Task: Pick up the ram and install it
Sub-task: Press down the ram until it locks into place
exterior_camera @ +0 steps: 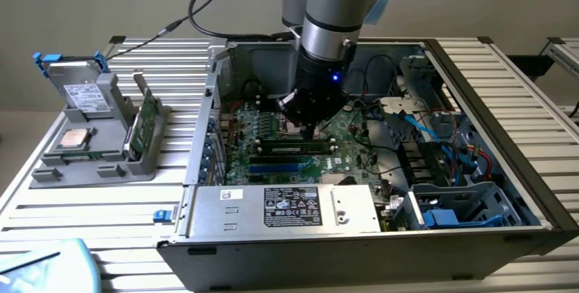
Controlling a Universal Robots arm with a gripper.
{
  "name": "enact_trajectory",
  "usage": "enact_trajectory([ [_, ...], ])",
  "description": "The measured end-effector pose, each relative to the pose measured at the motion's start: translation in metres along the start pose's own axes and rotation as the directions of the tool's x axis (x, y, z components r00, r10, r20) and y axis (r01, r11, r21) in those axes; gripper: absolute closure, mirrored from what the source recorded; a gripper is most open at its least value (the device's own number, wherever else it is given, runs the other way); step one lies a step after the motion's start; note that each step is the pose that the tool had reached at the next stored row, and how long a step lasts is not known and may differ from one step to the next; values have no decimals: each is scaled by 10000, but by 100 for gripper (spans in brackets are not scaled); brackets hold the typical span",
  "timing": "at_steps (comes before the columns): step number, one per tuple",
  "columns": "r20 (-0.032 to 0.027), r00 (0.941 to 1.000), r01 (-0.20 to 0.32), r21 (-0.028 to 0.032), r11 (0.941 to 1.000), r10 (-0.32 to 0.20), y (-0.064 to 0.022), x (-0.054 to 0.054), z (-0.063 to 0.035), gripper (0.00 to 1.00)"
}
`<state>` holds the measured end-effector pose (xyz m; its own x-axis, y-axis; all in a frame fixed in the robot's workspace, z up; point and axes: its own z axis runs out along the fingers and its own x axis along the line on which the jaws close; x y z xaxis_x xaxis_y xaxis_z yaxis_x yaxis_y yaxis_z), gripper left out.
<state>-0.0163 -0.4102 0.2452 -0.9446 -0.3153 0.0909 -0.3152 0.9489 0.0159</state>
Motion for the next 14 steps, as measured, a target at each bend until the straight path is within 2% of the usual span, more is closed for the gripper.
enact_trajectory([
  [3, 10, 9992, -412, -38, 9991, 412, 0, 0, 0, 89],
  [7, 19, 9952, -974, -88, 9952, 975, 0, 0, 0, 89],
  [14, 29, 9807, -1953, -179, 9806, 1953, 0, 0, 0, 89],
])
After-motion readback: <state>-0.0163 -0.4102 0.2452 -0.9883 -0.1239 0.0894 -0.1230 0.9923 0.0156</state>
